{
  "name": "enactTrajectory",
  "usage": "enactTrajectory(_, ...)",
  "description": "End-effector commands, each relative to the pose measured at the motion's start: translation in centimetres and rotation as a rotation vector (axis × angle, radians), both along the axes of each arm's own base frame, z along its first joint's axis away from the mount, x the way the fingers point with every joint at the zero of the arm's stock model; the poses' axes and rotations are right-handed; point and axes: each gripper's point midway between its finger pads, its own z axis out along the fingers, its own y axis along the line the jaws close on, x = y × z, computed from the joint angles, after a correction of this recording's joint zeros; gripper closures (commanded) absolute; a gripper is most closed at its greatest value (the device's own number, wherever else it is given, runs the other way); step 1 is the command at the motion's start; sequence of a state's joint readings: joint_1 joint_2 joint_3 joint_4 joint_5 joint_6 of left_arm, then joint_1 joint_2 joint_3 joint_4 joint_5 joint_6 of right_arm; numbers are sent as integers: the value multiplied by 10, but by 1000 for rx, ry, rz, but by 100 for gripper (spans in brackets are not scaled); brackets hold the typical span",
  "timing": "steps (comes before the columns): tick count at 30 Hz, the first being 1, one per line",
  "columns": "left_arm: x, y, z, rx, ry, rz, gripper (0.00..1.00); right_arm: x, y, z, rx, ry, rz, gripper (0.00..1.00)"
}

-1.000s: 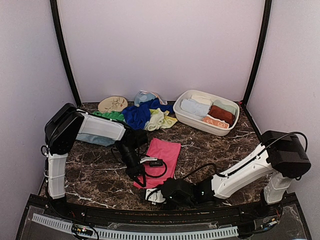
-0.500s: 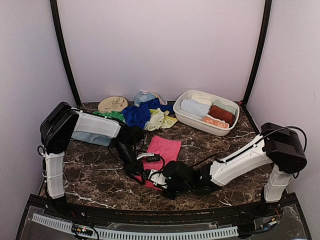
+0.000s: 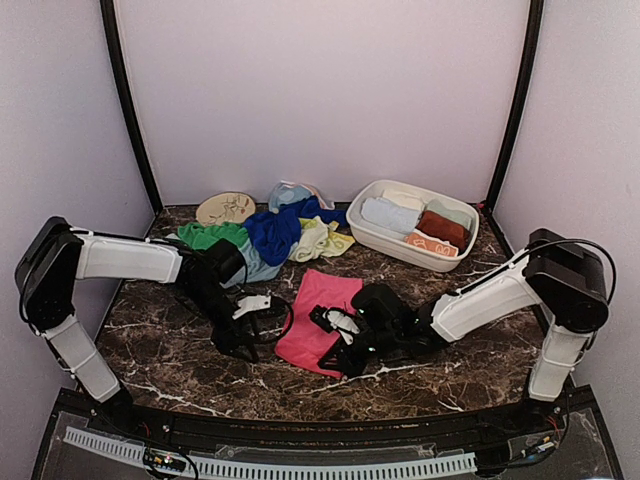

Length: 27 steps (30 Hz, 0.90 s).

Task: Roll the towels
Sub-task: Roll the towel at the center of the board.

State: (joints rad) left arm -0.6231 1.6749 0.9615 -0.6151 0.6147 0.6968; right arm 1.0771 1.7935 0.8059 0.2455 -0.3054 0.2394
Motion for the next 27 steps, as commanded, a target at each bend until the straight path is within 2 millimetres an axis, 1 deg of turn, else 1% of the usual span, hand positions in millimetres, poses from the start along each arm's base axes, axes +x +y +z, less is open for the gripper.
enactTrajectory(1,17,-9,31,-42,-230,-61,31,-15,-4,-11,4,281,4,100)
enactTrajectory(2,15,-14,39,-52,-263,-87,31,-14,-4,-12,6,319,-3,100)
enactTrajectory(4,6,-25,46,-58,-334,-157,31,-12,-5,-14,13,405,-21,100)
enactTrajectory(6,-5,-35,45,-48,-393,-227,31,-10,-5,-11,32,462,-30,100)
enactTrajectory(8,-15,-45,43,-52,-413,-279,31,-7,-4,-6,60,503,-44,100)
enactTrajectory(10,-21,-53,35,-38,-417,-315,31,-3,-2,-2,79,543,-54,100)
enactTrajectory(12,-21,-57,22,-10,-438,-350,32,0,-3,-1,81,570,-65,100)
enactTrajectory(14,-17,-61,10,11,-460,-370,33,1,-4,-1,81,596,-73,100)
enactTrajectory(17,-5,-64,1,34,-509,-372,35,3,-5,-1,84,614,-87,100)
enactTrajectory(20,-1,-65,-3,32,-541,-373,35,3,-5,-2,79,626,-88,100)
enactTrajectory(22,1,-67,-2,25,-553,-368,36,3,-6,-4,73,636,-87,100)
enactTrajectory(24,-2,-71,6,8,-530,-370,38,4,-6,-5,68,643,-91,100)
enactTrajectory(27,-20,-76,23,-29,-448,-393,42,5,-7,-5,69,650,-94,100)
